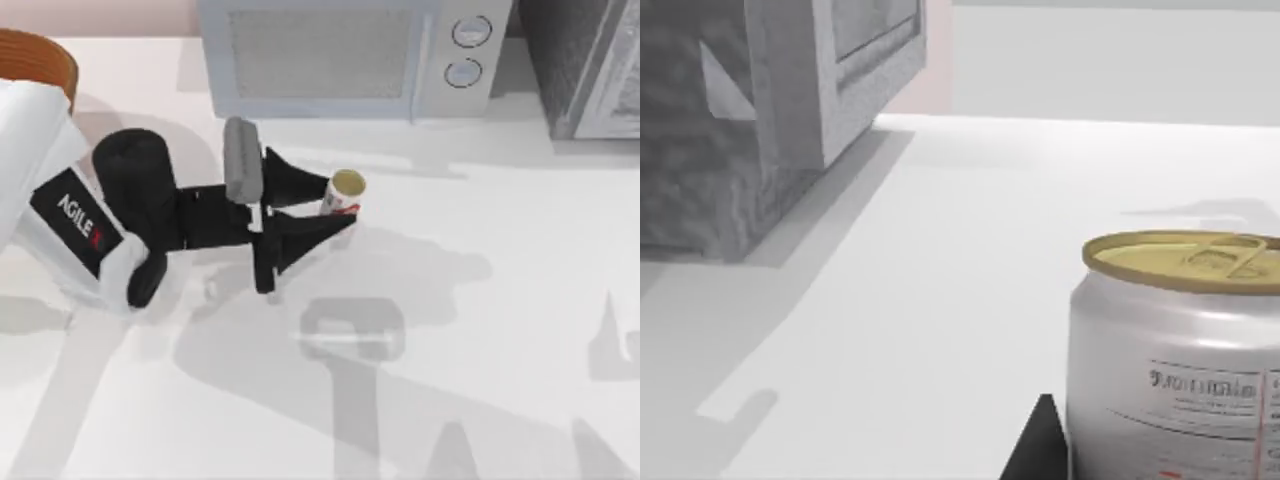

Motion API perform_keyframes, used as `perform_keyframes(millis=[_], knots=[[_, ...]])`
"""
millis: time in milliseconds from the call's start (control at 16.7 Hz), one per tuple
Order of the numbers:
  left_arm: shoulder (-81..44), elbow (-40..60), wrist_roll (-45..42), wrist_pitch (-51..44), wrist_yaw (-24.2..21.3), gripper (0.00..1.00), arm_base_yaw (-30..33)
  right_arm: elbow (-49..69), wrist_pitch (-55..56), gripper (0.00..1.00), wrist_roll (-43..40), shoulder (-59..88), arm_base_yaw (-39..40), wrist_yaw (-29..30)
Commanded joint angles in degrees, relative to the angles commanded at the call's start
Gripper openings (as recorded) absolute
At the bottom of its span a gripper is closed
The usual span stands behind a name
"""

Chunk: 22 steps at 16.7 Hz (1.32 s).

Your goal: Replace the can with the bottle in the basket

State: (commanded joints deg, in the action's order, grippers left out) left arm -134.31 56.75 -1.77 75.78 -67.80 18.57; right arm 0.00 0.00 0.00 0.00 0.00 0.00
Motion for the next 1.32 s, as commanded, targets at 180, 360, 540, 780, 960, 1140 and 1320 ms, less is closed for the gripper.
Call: perform_keyframes(millis=[180,360,540,780,960,1140,1320], knots=[[-6.8,2.9,0.0,4.0,-3.7,0.0,1.0,0.0,0.0,1.0,0.0,0.0,0.0,0.0],[-9.3,4.0,0.0,5.5,-5.0,0.0,1.4,0.0,0.0,1.0,0.0,0.0,0.0,0.0],[-9.3,4.0,0.0,5.5,-5.0,0.0,1.4,0.0,0.0,1.0,0.0,0.0,0.0,0.0],[-9.3,4.0,0.0,5.5,-5.0,0.15,1.4,0.0,0.0,1.0,0.0,0.0,0.0,0.0],[-9.3,4.0,0.0,5.5,-5.0,0.38,1.4,0.0,0.0,1.0,0.0,0.0,0.0,0.0],[-9.3,4.0,0.0,5.5,-5.0,0.6,1.4,0.0,0.0,1.0,0.0,0.0,0.0,0.0],[-9.3,4.0,0.0,5.5,-5.0,0.83,1.4,0.0,0.0,1.0,0.0,0.0,0.0,0.0]])
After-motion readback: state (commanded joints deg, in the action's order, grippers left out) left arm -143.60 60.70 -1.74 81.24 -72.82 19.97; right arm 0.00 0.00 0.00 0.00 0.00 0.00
